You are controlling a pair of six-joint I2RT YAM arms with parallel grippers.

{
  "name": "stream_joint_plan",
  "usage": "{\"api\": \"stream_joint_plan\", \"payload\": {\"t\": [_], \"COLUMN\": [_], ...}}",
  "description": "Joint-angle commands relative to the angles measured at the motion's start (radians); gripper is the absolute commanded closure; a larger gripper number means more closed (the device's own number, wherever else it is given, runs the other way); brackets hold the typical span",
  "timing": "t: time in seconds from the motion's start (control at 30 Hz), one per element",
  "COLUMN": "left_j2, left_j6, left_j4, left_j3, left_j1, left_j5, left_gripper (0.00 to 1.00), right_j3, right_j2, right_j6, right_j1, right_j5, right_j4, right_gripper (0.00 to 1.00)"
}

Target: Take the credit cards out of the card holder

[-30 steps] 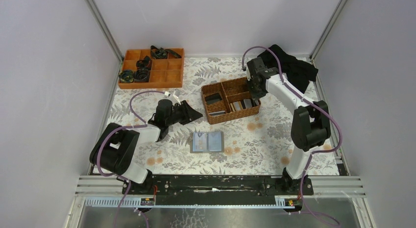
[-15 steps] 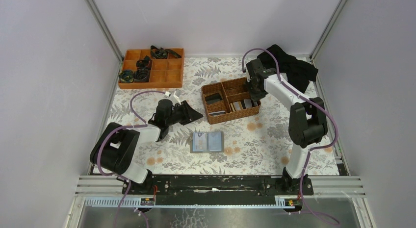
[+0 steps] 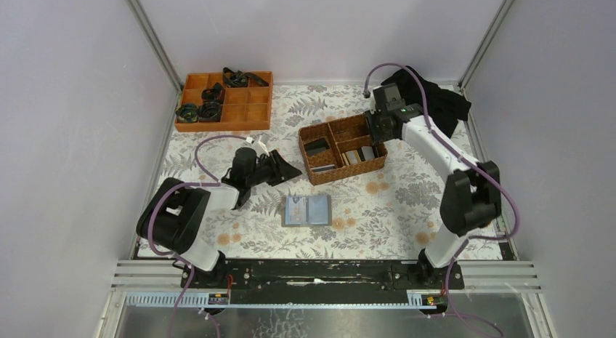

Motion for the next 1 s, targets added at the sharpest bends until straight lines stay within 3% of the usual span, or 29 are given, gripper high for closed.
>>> {"api": "stream_joint_plan", "payload": {"t": [0.0,0.13,0.23,0.3,0.33,0.4,0.43,0.7,0.8,0.97], "left_j2": [-0.006,-0.064,-0.141,-0.182,-0.201,-0.244,-0.262,-0.278,-0.271,-0.303], "left_j6": [-0.008,-0.013,0.003,0.008,0.008,-0.002,-0.002,0.036,0.041,0.073], "left_j4": [0.061,-0.017,-0.059,-0.100,-0.127,-0.162,-0.170,-0.192,-0.197,-0.263], "left_j3": [0.017,-0.006,-0.052,-0.069,-0.078,-0.106,-0.123,-0.208,-0.228,-0.250], "left_j1": [-0.008,-0.032,-0.057,-0.061,-0.061,-0.061,-0.063,-0.079,-0.079,-0.079], "left_j5": [-0.002,-0.097,-0.161,-0.163,-0.165,-0.172,-0.174,-0.161,-0.161,-0.189], "left_gripper": [0.57,0.45,0.43,0.51,0.61,0.94,1.00,1.00,1.00,1.00], "right_j3": [-0.049,-0.086,-0.145,-0.229,-0.274,-0.325,-0.350,-0.615,-0.676,-0.753], "right_j2": [-0.179,-0.240,-0.257,-0.273,-0.275,-0.272,-0.273,-0.312,-0.296,-0.248], "right_j6": [0.020,0.008,0.073,0.117,0.135,0.172,0.189,0.352,0.419,0.529], "right_j1": [0.030,0.215,0.304,0.348,0.371,0.413,0.434,0.507,0.510,0.509], "right_j5": [-0.160,-0.128,-0.184,-0.240,-0.238,-0.239,-0.239,-0.349,-0.443,-0.508], "right_j4": [0.123,0.164,0.223,0.326,0.377,0.420,0.437,0.744,0.887,1.086], "right_gripper": [0.56,0.44,0.43,0.43,0.44,0.49,0.50,0.59,0.42,0.36]}}
